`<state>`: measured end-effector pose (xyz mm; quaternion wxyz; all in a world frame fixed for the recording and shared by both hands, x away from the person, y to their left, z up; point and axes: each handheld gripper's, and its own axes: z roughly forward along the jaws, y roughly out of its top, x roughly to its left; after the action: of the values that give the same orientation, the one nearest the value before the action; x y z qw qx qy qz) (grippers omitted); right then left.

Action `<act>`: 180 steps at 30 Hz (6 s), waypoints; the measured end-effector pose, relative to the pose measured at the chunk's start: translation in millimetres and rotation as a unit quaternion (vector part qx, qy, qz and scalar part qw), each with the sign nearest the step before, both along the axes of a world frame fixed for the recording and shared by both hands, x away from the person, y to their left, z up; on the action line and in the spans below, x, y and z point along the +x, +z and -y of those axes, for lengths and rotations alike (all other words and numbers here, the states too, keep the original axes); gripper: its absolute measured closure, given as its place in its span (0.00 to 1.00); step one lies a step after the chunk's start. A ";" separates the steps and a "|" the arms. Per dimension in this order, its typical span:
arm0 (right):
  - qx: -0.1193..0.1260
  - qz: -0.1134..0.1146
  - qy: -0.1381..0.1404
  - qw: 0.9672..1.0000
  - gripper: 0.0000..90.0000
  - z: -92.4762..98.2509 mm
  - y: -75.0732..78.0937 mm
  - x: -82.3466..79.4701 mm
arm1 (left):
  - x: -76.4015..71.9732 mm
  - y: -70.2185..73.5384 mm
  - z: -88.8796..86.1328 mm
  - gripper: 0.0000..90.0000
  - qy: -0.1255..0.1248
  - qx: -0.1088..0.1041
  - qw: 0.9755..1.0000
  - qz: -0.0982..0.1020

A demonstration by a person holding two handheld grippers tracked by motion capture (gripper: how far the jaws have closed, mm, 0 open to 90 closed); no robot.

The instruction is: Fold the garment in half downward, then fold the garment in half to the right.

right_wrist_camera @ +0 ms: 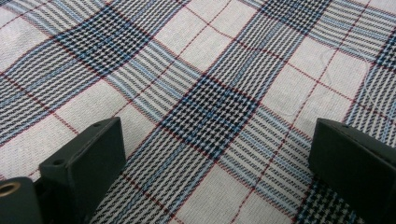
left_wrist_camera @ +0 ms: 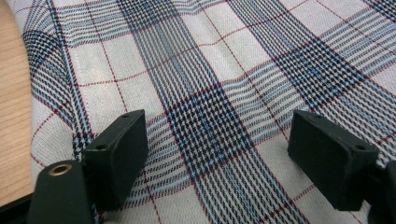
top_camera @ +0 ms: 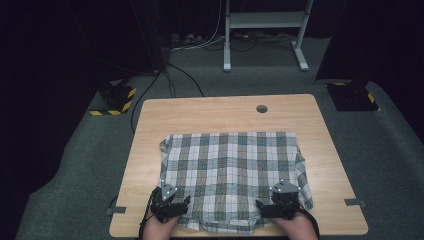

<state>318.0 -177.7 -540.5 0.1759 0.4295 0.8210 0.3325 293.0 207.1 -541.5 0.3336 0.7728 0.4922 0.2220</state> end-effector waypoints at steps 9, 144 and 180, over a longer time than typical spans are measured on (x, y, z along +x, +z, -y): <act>0.002 0.002 -0.005 1.000 0.04 10.0 -0.4 -1.5 | -1.1 0.9 6.1 0.24 -0.008 0.002 1.000 -0.003; 0.051 0.050 -0.031 0.997 0.00 69.5 1.4 -9.0 | 27.1 16.3 -37.7 0.00 -0.070 -0.012 0.997 -0.007; 0.033 0.073 -0.032 0.996 0.00 66.3 1.9 -12.2 | 132.7 38.2 10.1 0.05 -0.059 -0.053 0.997 -0.025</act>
<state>305.8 -243.9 -538.6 0.2310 0.4355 0.7806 0.3843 425.7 196.9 -503.2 0.3740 0.7870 0.4650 0.1564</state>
